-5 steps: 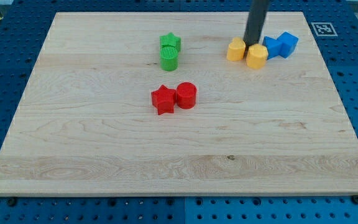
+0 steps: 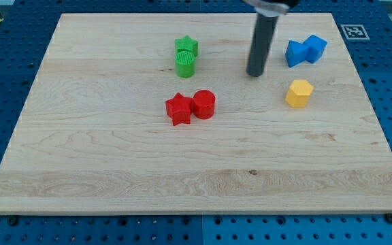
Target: Push the heart to the top of the hexagon
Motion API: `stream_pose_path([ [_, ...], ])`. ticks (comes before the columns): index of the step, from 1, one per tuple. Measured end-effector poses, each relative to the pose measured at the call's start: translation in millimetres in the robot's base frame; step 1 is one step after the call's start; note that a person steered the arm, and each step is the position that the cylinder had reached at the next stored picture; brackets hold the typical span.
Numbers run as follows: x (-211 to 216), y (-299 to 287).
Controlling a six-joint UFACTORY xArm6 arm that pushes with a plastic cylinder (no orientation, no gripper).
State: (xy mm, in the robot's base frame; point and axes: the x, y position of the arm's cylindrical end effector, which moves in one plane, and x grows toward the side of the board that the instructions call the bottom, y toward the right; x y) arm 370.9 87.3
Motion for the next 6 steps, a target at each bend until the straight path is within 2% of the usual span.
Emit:
stream_pose_path([
  [1, -14.7, -42.5],
  [4, -92.2, -44.2],
  [5, -80.1, -17.8],
  [6, -38.3, 25.6],
])
